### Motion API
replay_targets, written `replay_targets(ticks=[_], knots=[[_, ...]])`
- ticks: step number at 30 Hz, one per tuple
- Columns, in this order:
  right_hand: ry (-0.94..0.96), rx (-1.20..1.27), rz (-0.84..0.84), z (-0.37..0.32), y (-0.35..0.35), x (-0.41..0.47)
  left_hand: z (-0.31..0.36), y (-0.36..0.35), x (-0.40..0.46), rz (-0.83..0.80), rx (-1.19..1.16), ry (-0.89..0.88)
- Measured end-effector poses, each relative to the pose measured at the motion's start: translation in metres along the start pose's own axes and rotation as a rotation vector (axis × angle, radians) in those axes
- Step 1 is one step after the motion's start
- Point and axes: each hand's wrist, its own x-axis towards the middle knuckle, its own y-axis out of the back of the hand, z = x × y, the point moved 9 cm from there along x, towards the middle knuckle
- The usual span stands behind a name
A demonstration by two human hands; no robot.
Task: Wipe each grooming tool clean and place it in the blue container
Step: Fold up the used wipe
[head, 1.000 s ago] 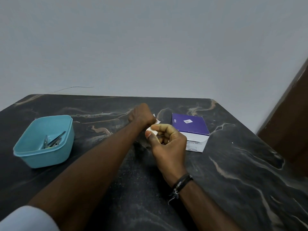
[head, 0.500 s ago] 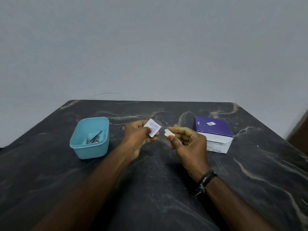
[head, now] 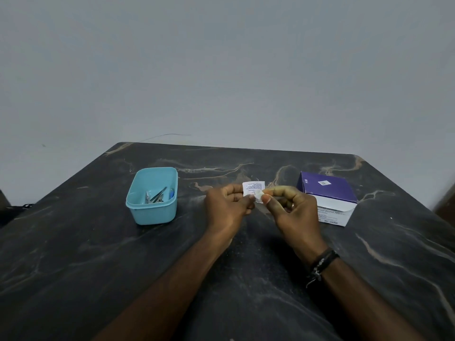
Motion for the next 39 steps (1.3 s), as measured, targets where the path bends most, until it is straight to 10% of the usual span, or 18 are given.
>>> replay_targets(ticks=[23,39], knots=[[-0.014,-0.425,-0.047,0.003,-0.001,-0.002,-0.003,-0.019,-0.01,-0.33,0.139,0.013],[-0.174,-0.008,-0.122,0.012,-0.007,-0.001,0.004,-0.016,-0.01,-0.338,0.047,0.018]])
